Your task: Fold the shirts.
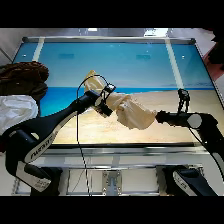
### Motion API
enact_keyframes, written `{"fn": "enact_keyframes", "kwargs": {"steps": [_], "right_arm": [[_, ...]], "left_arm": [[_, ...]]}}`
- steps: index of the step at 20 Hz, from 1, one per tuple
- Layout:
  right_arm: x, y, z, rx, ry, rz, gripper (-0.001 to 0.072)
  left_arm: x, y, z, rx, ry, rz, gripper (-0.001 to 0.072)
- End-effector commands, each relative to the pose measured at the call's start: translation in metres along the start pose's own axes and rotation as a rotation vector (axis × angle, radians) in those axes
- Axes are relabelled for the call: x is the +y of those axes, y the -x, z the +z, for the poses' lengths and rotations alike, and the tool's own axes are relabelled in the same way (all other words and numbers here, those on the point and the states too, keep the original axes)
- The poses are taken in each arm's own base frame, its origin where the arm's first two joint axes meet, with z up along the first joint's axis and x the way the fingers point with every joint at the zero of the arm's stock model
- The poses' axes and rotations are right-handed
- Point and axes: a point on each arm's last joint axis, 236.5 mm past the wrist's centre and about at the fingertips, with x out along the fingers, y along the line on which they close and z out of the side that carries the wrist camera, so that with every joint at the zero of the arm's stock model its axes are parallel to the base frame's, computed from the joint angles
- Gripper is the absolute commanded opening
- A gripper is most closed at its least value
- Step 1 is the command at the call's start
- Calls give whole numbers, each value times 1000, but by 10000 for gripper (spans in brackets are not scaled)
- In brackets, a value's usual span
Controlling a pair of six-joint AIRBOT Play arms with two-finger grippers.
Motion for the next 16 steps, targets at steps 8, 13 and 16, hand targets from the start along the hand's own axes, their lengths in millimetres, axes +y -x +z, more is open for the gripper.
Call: {"fn": "enact_keyframes", "kwargs": {"steps": [8,13,16], "right_arm": [[-17,-80,-22,-40,-327,35,449],[-9,-95,-6,-95,-352,91,425],[-5,-90,15,-148,-330,103,96]], "left_arm": [[28,2,-17,76,-57,116,16],[27,2,-17,76,-56,115,16],[24,1,-17,75,-30,102,16]]}}
